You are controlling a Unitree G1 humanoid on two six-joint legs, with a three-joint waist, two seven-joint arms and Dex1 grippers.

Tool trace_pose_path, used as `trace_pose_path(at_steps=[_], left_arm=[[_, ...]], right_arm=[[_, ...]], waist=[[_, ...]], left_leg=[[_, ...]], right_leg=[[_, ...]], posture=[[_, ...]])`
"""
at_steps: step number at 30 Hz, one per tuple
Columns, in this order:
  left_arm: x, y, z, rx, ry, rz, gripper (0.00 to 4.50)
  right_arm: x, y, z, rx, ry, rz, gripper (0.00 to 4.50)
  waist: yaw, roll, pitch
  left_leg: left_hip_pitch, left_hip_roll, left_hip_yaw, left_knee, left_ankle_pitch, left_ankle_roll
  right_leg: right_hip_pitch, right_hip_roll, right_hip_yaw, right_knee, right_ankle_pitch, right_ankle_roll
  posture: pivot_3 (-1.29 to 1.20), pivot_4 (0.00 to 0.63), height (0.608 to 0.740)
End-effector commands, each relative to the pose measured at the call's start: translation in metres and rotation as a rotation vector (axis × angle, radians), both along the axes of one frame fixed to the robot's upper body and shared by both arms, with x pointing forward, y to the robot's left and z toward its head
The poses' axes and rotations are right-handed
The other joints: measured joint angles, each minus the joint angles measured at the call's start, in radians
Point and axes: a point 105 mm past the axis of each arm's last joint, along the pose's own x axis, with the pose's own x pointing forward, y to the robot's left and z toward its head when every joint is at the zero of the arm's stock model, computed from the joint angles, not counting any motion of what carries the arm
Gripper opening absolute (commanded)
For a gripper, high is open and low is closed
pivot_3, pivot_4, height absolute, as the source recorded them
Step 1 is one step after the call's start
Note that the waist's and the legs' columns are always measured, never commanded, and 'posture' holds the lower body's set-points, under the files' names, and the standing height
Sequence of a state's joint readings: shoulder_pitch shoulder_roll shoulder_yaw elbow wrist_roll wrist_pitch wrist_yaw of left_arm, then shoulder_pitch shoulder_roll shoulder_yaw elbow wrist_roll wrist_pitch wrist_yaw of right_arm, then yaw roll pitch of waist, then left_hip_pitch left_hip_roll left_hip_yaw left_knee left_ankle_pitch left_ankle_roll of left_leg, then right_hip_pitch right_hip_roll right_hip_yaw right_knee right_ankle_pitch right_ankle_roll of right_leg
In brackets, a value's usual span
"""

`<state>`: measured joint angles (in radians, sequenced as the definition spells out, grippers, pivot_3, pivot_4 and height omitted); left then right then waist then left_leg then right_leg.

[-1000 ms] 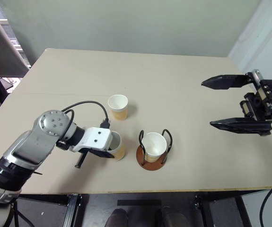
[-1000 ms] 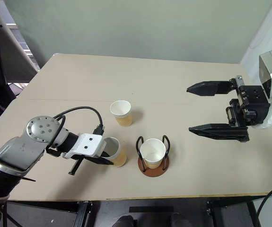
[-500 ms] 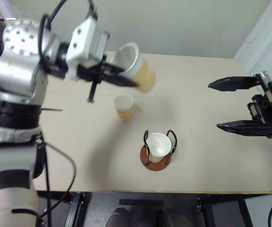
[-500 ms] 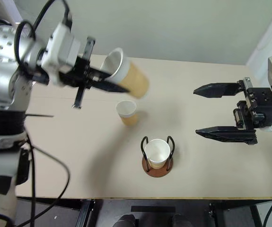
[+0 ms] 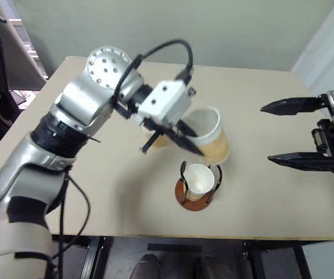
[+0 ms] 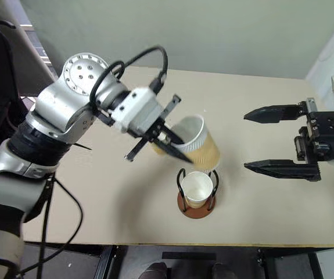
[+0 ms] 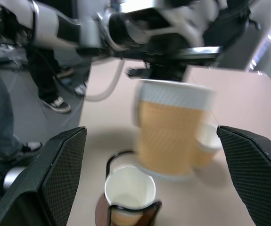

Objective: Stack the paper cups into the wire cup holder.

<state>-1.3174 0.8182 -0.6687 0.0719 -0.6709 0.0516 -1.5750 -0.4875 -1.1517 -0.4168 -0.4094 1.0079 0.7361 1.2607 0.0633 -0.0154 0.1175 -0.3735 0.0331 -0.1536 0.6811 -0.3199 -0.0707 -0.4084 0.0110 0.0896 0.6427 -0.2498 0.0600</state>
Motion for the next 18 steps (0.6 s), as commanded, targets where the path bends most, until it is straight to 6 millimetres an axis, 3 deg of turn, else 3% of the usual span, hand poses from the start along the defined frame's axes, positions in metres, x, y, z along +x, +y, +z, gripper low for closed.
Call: trace_pose_path(at_steps=[1,18], left_arm=[[-0.008,-0.003,0.0,0.049,-0.062,-0.104,0.03],[0.01,-0.004,-0.045,0.216,-0.159,-0.18,0.03]], right_arm=[[-0.004,-0.02,0.006,-0.085,-0.08,-0.094,4.5],[-0.022,-0.028,-0.003,-0.124,-0.078,-0.199,4.5]], waist=[[0.005,0.0,0.0],[0.003,0.001,0.0]], left_leg=[[0.0,0.001,-0.001,0.001,0.0,0.001],[0.005,-0.003,0.007,0.003,-0.002,0.006]], right_leg=[[0.001,-0.001,0.0,0.001,0.0,0.0],[0.007,0.0,0.0,0.0,0.001,0.002]], posture=[[0.0,0.15,0.74],[0.0,0.15,0.74]])
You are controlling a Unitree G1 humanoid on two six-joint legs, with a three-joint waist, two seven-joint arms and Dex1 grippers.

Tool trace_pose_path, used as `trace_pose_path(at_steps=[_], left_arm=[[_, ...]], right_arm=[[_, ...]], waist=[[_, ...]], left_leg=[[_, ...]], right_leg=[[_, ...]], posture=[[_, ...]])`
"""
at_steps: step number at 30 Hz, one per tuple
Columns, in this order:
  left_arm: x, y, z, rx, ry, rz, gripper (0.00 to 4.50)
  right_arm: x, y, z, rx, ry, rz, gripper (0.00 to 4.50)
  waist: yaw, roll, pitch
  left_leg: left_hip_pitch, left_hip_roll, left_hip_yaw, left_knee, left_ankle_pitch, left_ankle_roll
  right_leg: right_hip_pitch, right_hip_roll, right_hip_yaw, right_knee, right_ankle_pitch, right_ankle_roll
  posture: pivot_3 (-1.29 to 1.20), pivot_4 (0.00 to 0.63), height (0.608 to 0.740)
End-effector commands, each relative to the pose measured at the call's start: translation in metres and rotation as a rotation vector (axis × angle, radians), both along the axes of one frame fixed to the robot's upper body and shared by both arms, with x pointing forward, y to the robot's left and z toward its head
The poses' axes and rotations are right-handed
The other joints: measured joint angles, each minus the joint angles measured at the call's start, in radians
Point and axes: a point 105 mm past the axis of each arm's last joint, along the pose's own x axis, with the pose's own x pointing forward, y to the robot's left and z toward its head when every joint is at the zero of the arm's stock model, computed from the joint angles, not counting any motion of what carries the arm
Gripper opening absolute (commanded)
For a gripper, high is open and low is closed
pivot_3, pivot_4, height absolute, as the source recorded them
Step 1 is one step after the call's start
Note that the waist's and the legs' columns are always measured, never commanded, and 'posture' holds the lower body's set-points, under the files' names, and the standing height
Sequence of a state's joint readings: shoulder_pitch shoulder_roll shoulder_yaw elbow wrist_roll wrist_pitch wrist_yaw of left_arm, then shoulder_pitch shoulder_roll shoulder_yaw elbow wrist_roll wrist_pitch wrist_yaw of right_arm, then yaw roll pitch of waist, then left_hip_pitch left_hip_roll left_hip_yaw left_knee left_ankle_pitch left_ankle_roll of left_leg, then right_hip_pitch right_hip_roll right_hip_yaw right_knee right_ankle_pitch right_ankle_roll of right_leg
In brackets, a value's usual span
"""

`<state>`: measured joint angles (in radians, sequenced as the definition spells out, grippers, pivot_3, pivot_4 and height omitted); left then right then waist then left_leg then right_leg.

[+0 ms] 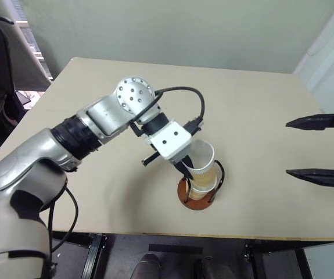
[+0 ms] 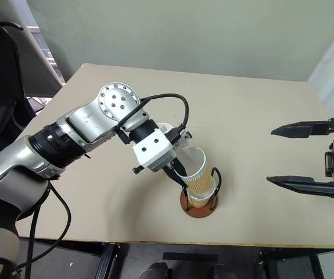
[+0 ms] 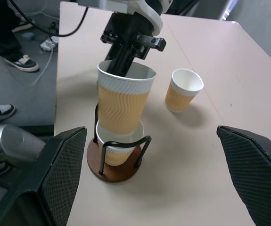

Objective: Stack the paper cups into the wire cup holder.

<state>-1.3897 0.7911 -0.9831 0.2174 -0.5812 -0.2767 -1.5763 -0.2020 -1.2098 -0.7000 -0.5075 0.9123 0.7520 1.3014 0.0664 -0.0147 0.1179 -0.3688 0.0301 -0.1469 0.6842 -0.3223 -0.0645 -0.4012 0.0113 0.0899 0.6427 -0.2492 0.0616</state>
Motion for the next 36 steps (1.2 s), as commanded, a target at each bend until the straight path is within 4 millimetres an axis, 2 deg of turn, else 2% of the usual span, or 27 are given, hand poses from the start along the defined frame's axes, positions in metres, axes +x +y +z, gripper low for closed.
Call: trace_pose_path(at_steps=[1,11,12,14,21,25,27,30,32,34,36], left_arm=[[-0.004,-0.001,0.002,0.033,-0.037,-0.067,0.03],[-0.002,-0.007,-0.006,0.042,-0.045,-0.07,0.03],[-0.002,-0.008,-0.006,0.042,-0.043,-0.068,0.21],[-0.003,-0.009,-0.006,0.043,-0.034,-0.069,0.66],[-0.001,-0.012,0.0,0.01,-0.042,-0.061,3.04],[0.006,-0.014,0.014,-0.081,-0.046,-0.021,4.41],[0.024,-0.005,0.036,-0.188,-0.026,0.109,4.41],[0.056,0.015,0.058,-0.324,-0.04,0.323,4.41],[0.075,0.029,0.062,-0.377,-0.06,0.441,4.41],[0.082,0.036,0.066,-0.419,-0.045,0.498,4.41],[0.088,0.055,0.062,-0.409,-0.025,0.578,4.41]], right_arm=[[-0.007,0.001,0.009,-0.003,-0.052,-0.013,4.5],[-0.01,0.003,0.007,-0.001,-0.055,-0.03,4.5],[-0.01,0.003,0.007,0.0,-0.056,-0.03,4.5],[-0.01,0.002,0.007,0.0,-0.057,-0.033,4.5],[-0.007,0.003,0.006,0.002,-0.057,-0.029,4.5],[-0.002,0.003,0.006,0.004,-0.061,-0.019,4.5],[0.001,0.004,0.006,0.005,-0.063,-0.01,4.5],[0.004,0.003,0.005,0.005,-0.061,0.001,4.5],[0.006,0.003,0.005,0.005,-0.06,0.011,4.5],[0.009,0.003,0.005,0.004,-0.061,0.019,4.5],[0.011,0.003,0.005,-0.002,-0.06,0.026,4.5]], waist=[[0.0,0.0,0.0],[0.0,0.0,0.0],[0.0,0.0,0.0],[0.0,0.0,0.0],[0.0,0.0,0.0],[0.0,0.0,0.0],[0.0,0.0,0.0],[-0.002,0.001,0.0],[-0.003,0.001,0.0],[-0.003,0.001,0.0],[-0.001,0.001,0.0]], left_leg=[[0.0,0.0,0.0,0.0,0.0,0.0],[0.0,-0.001,0.002,0.0,0.0,0.0],[0.0,-0.001,0.002,0.0,0.0,0.001],[0.0,-0.001,0.002,0.0,0.0,0.001],[0.0,-0.001,0.002,0.0,0.0,0.001],[0.0,-0.001,0.003,0.0,0.0,0.001],[0.0,-0.001,0.003,0.0,0.0,0.001],[0.001,0.0,0.005,0.0,0.0,0.001],[0.002,0.0,0.005,0.0,0.0,0.001],[0.002,0.001,0.005,0.0,0.0,0.001],[0.001,0.001,0.004,0.001,-0.001,0.001]], right_leg=[[0.0,0.0,0.0,0.0,0.0,0.0],[0.0,0.001,-0.001,0.0,0.0,0.0],[0.0,0.001,-0.001,0.0,0.0,0.0],[0.0,0.001,-0.001,0.0,0.0,0.0],[0.0,0.001,-0.001,0.0,0.0,0.0],[0.0,0.001,-0.001,0.0,0.0,0.001],[0.0,0.001,-0.002,0.001,0.0,0.001],[0.0,0.001,-0.003,0.001,0.0,0.001],[0.0,0.001,-0.003,0.001,-0.001,0.001],[-0.001,0.001,-0.002,0.001,-0.001,0.001],[-0.001,0.0,-0.002,0.001,-0.001,0.002]], posture=[[0.0,0.15,0.74],[0.0,0.15,0.74],[0.0,0.15,0.74],[0.0,0.15,0.74],[0.0,0.15,0.74],[0.0,0.15,0.74],[0.0,0.15,0.74],[0.0,0.15,0.74],[0.0,0.15,0.74],[0.0,0.15,0.74],[0.0,0.15,0.74]])
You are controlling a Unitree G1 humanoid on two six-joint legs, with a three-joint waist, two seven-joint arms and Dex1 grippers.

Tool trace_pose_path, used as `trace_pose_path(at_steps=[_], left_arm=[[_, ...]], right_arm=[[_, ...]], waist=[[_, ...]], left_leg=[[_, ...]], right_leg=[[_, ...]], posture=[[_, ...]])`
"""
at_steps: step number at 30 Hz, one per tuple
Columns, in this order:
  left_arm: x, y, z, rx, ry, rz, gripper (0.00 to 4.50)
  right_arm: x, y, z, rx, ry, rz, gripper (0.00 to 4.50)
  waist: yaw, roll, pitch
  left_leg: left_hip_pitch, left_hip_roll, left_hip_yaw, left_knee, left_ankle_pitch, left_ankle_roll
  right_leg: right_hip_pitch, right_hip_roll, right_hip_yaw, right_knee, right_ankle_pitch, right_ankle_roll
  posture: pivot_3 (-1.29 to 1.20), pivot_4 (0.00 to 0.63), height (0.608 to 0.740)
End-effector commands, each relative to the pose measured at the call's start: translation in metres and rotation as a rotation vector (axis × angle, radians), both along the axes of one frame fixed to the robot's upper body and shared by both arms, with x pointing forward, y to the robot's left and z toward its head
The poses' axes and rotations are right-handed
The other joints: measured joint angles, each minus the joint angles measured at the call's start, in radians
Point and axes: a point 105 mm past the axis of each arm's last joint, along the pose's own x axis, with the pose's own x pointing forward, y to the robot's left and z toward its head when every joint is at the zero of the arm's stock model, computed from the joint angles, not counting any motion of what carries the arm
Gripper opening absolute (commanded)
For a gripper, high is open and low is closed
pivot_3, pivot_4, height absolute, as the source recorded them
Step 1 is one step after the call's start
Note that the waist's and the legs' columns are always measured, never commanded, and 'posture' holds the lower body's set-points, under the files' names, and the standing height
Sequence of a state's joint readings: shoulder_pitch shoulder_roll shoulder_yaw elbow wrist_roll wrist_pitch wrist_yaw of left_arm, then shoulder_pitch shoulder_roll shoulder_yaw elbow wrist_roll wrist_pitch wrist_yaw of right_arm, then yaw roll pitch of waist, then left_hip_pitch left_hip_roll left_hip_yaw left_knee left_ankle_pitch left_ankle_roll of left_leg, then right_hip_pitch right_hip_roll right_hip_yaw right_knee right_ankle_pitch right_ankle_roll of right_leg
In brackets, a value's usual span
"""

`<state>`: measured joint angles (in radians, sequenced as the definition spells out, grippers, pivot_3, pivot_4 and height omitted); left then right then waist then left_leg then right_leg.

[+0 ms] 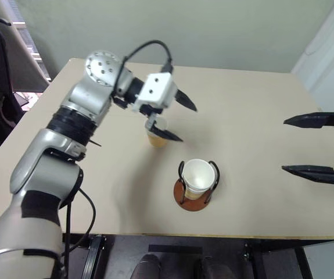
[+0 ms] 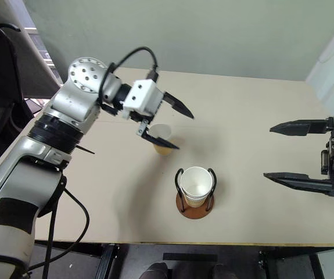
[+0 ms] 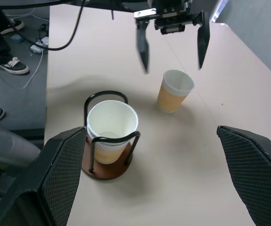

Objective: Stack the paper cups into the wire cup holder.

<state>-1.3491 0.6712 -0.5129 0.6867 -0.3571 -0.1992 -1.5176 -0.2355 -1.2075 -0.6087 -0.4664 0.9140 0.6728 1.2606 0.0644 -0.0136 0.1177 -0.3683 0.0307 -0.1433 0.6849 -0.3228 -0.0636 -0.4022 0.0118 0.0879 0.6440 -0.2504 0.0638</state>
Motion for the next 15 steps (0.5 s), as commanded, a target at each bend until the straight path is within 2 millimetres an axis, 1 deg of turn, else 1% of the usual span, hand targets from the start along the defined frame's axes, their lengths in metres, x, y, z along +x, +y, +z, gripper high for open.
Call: trace_pose_path(at_steps=[1,3,5,7,10,12,15], left_arm=[[0.008,0.023,0.005,-0.023,0.007,0.098,4.41],[0.015,0.042,-0.015,0.056,0.022,0.175,4.41],[0.022,0.054,-0.036,0.107,0.042,0.238,4.41],[0.025,0.057,-0.05,0.134,0.069,0.26,4.41],[0.037,0.061,-0.068,0.178,0.055,0.337,4.41],[0.045,0.061,-0.072,0.187,0.027,0.371,4.41],[0.051,0.049,-0.077,0.159,0.028,0.379,4.41]], right_arm=[[0.002,0.0,0.006,-0.027,-0.038,0.014,4.5],[0.003,0.0,0.006,-0.029,-0.038,0.019,4.5],[0.006,0.001,0.005,-0.031,-0.039,0.025,4.5],[0.007,0.001,0.005,-0.032,-0.04,0.029,4.5],[0.006,0.002,0.006,-0.035,-0.043,0.033,4.5],[0.006,0.001,0.007,-0.039,-0.042,0.033,4.5],[0.004,0.001,0.006,-0.043,-0.039,0.027,4.5]], waist=[[0.001,0.0,0.0],[0.0,0.0,0.0],[-0.001,0.001,0.0],[0.001,0.0,0.0],[0.01,0.0,0.0],[0.013,0.0,0.0],[0.014,0.0,0.0]], left_leg=[[-0.001,0.0,-0.001,0.0,0.0,0.0],[-0.001,-0.001,0.0,0.0,0.0,0.001],[0.0,-0.001,0.001,-0.001,0.0,0.001],[0.0,0.0,0.0,-0.001,0.0,0.001],[-0.004,0.0,-0.003,0.002,0.0,0.001],[-0.007,0.0,-0.005,0.005,0.0,0.001],[-0.008,0.0,-0.004,0.008,-0.001,0.001]], right_leg=[[0.0,0.0,0.0,0.0,0.0,0.0],[0.0,-0.001,0.0,0.0,-0.001,0.001],[0.0,0.0,0.0,0.001,-0.001,0.001],[-0.001,-0.001,0.0,0.001,-0.001,0.001],[-0.003,-0.002,-0.001,0.001,-0.001,0.003],[-0.005,-0.002,-0.001,0.001,0.0,0.003],[-0.005,-0.002,0.0,0.001,0.0,0.004]], posture=[[0.0,0.15,0.74],[0.0,0.15,0.74],[0.0,0.15,0.74],[0.0,0.15,0.74],[0.0,0.15,0.74],[0.0,0.15,0.74],[0.0,0.15,0.74]])
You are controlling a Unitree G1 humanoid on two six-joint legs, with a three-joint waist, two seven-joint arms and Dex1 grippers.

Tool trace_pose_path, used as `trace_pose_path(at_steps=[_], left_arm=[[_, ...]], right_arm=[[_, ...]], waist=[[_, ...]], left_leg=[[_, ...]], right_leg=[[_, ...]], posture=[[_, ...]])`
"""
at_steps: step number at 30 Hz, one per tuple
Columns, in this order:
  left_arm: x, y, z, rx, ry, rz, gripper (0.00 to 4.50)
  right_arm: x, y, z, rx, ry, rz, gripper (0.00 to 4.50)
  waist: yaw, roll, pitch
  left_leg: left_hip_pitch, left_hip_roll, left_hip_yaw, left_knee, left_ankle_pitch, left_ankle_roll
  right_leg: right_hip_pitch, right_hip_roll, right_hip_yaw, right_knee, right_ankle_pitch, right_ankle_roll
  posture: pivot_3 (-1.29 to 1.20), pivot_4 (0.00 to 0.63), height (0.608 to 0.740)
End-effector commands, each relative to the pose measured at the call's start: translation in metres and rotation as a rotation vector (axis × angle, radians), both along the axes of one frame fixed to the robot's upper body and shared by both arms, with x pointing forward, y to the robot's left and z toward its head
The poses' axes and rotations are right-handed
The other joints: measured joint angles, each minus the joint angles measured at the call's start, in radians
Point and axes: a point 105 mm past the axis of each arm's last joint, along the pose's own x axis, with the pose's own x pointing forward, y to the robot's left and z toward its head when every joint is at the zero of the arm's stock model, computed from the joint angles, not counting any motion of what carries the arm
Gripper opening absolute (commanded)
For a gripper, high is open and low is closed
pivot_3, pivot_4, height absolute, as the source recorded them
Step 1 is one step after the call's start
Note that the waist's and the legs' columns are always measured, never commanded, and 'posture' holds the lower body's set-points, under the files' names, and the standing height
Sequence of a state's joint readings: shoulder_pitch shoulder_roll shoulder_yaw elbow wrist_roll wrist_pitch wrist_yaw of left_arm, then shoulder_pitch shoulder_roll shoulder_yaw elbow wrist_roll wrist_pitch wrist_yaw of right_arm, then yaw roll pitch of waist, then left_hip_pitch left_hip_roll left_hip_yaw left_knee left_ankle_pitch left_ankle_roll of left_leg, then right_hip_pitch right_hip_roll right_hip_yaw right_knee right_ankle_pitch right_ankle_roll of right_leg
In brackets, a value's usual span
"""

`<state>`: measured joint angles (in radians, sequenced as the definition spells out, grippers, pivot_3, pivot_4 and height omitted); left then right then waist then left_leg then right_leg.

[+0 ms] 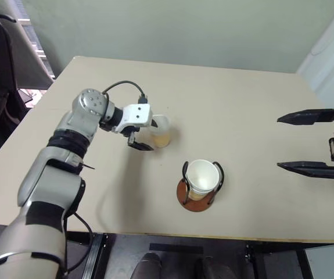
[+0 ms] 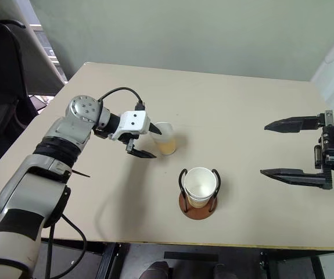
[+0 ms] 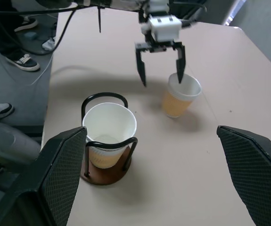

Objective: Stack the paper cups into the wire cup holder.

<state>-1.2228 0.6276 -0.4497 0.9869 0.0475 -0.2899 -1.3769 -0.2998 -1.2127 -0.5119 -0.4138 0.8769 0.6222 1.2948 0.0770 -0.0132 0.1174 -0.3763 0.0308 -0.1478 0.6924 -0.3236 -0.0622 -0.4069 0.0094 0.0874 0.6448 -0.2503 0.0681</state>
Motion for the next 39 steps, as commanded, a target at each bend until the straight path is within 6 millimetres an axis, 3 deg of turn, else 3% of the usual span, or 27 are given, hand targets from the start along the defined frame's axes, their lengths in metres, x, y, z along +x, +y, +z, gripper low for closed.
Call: trace_pose_path(at_steps=[1,4,7,17,18,24,26,29,32,34,39], left_arm=[[0.008,-0.015,0.012,-0.023,-0.069,-0.01,4.41],[0.011,-0.019,0.01,-0.018,-0.069,-0.007,4.41],[0.015,-0.019,0.012,-0.017,-0.095,0.009,3.82],[0.01,-0.022,0.025,-0.019,-0.087,-0.043,0.17],[0.008,-0.023,0.027,-0.029,-0.076,-0.057,0.03],[-0.005,-0.025,0.042,-0.078,-0.017,-0.142,0.03],[-0.007,-0.03,0.058,-0.125,-0.047,-0.162,0.03],[-0.021,-0.048,0.098,-0.243,-0.083,-0.272,0.03],[-0.067,-0.073,0.143,-0.39,-0.067,-0.496,0.03],[-0.098,-0.08,0.144,-0.384,-0.001,-0.629,0.03],[-0.145,-0.091,0.129,-0.31,0.131,-0.844,0.03]], right_arm=[[-0.006,0.0,0.009,-0.022,-0.042,-0.011,4.5],[-0.008,0.0,0.009,-0.025,-0.041,-0.018,4.5],[-0.011,-0.002,0.008,-0.028,-0.039,-0.035,4.5],[-0.012,-0.003,0.005,-0.03,-0.04,-0.061,4.5],[-0.012,-0.003,0.005,-0.03,-0.041,-0.061,4.5],[-0.01,-0.004,0.005,-0.03,-0.046,-0.063,4.5],[-0.009,-0.005,0.006,-0.03,-0.049,-0.064,4.5],[-0.011,-0.007,0.01,-0.023,-0.054,-0.065,4.5],[-0.027,-0.011,0.013,-0.016,-0.014,-0.029,4.5],[-0.031,-0.017,0.012,-0.039,0.003,-0.052,4.5],[-0.03,-0.023,0.013,-0.049,-0.02,-0.104,4.5]], waist=[[0.002,0.0,0.0],[0.002,0.0,0.0],[0.002,0.0,0.0],[0.002,0.0,0.0],[0.002,0.0,0.0],[0.002,0.0,0.0],[0.002,0.0,0.0],[0.003,0.0,0.0],[0.005,0.0,0.0],[0.004,0.0,0.0],[0.003,0.001,-0.001]], left_leg=[[-0.001,0.0,0.001,0.001,0.0,0.0],[-0.002,0.0,0.001,0.005,0.0,0.0],[-0.003,-0.001,0.003,0.005,0.0,0.001],[-0.003,-0.002,0.004,0.006,-0.001,0.001],[-0.003,-0.002,0.004,0.006,-0.001,0.001],[-0.004,-0.002,0.004,0.007,-0.001,0.001],[-0.005,-0.002,0.004,0.007,-0.001,0.001],[-0.006,-0.002,0.004,0.008,-0.001,0.001],[-0.008,-0.003,0.004,0.008,-0.001,0.002],[-0.009,-0.006,0.007,0.007,-0.001,0.002],[-0.003,0.0,0.011,0.006,-0.002,0.003]], right_leg=[[0.0,0.0,0.0,0.0,0.0,0.0],[0.0,0.0,-0.001,0.0,0.0,0.001],[0.0,0.001,0.0,0.0,0.001,0.001],[0.0,0.002,0.0,0.0,0.001,0.002],[-0.001,0.002,0.0,0.0,0.001,0.002],[-0.002,0.002,0.0,0.0,0.001,0.002],[-0.002,0.002,0.0,0.0,0.001,0.002],[-0.003,0.002,0.0,0.0,0.001,0.002],[-0.003,0.001,0.0,0.0,0.002,0.004],[-0.003,0.002,0.0,0.001,0.002,0.004],[-0.003,-0.001,0.004,-0.001,0.002,0.005]], posture=[[0.0,0.15,0.74],[0.0,0.15,0.74],[0.0,0.15,0.74],[0.0,0.15,0.74],[0.0,0.15,0.74],[0.0,0.15,0.74],[0.0,0.15,0.74],[0.0,0.15,0.74],[0.0,0.15,0.74],[0.0,0.15,0.74],[0.0,0.15,0.74]])
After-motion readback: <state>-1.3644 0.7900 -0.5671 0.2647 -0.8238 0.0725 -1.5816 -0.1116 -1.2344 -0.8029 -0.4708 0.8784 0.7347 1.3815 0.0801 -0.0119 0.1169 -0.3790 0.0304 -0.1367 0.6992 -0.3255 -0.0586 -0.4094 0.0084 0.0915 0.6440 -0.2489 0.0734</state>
